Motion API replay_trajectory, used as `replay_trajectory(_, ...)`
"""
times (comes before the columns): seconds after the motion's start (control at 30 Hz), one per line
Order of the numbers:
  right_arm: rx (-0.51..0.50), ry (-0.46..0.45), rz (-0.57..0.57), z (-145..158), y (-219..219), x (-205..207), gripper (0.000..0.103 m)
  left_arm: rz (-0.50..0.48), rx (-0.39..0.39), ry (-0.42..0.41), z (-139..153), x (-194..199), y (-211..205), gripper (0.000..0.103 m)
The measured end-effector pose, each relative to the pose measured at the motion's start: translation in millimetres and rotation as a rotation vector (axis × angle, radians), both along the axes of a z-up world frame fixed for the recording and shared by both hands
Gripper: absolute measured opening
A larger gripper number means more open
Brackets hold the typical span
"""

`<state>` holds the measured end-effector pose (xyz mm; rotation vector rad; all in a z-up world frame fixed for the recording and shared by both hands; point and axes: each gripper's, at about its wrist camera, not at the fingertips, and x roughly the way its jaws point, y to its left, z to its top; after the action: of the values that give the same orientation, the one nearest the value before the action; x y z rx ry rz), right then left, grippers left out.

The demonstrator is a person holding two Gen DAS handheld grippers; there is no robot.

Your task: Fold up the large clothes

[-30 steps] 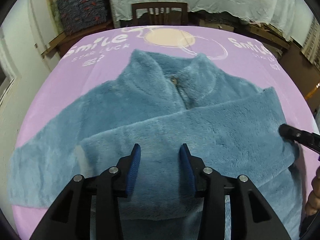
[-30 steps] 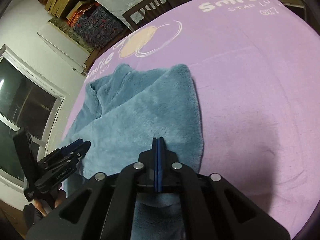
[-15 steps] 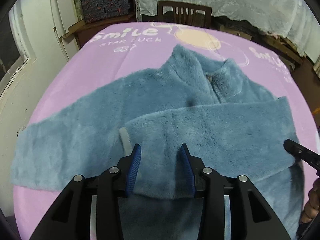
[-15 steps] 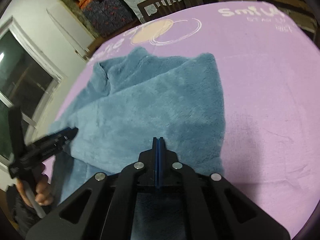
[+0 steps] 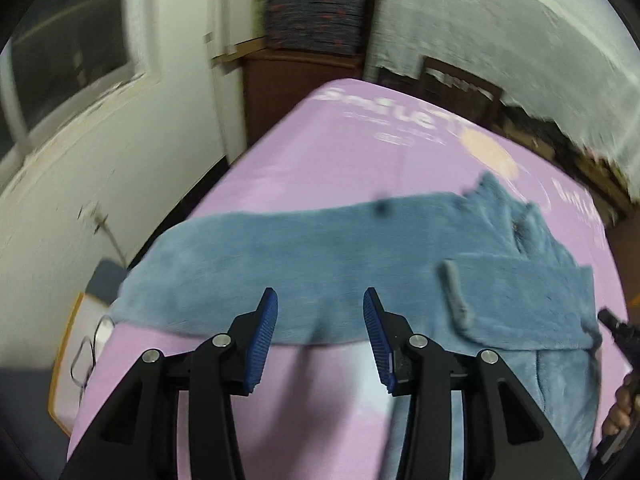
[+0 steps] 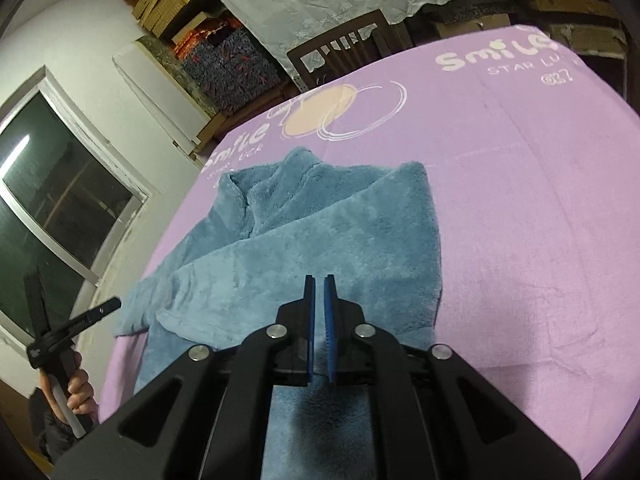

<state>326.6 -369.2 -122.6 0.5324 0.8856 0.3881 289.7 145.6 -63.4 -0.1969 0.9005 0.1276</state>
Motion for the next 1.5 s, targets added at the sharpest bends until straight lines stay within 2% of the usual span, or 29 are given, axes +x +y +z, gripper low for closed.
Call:
replay_trajectory(0.1,0.028,0.010,-0.001,-3,-1,0,0.006,0.049,-0.055,-0.003,-1,-13,37,0.044)
replay_trajectory(0.23,0.006,0.004,-0.005,-5,2,-4,0.006,0.074,-0.131,0.017,-10,-25,70,0.044)
replay_trajectory(0.47,-0.050,-0.057,0.009,3,13,-12,0.013,0.063,-0.304,0.070,-39,-30,75,0.044)
replay_trajectory(0.57,-0.055,-0.059,0.018,2,17,-13,0.014,0.106,-0.342,0.073,-50,-29,75,0.044)
replay_trajectory(0.63,-0.058,-0.056,0.020,1,17,-13,0.014,0.173,-0.376,0.069,-56,-30,76,0.045)
replay_trajectory(0.7,-0.054,-0.053,0.019,0,16,-13,0.016,0.227,-0.378,0.069,-60,-28,75,0.045)
replay_trajectory(0.8,-0.051,-0.050,0.014,0,15,-13,0.021,0.298,-0.335,0.050,-57,-22,70,0.046)
replay_trajectory(0.97,-0.046,-0.046,0.009,-2,13,-12,0.021,0.390,-0.297,0.038,-57,0,78,0.047)
replay_trajectory(1.13,-0.067,-0.030,-0.006,-3,13,-11,0.021,0.420,-0.382,-0.005,-54,-4,98,0.044)
replay_trajectory(1.2,-0.087,-0.004,-0.015,-8,14,-8,0.021,0.429,-0.396,-0.022,-52,-6,104,0.039)
replay_trajectory(1.27,-0.086,0.029,-0.019,-14,12,-5,0.019,0.437,-0.388,-0.038,-49,-7,109,0.026)
replay_trajectory(1.3,-0.083,0.040,-0.022,-16,11,-5,0.018,0.438,-0.388,-0.048,-48,-7,112,0.026)
replay_trajectory(1.37,-0.076,0.044,-0.024,-17,10,-5,0.018,0.435,-0.390,-0.064,-47,-7,114,0.018)
replay_trajectory(1.5,-0.083,0.039,-0.026,-16,11,-6,0.018,0.406,-0.319,-0.067,-40,-5,105,0.011)
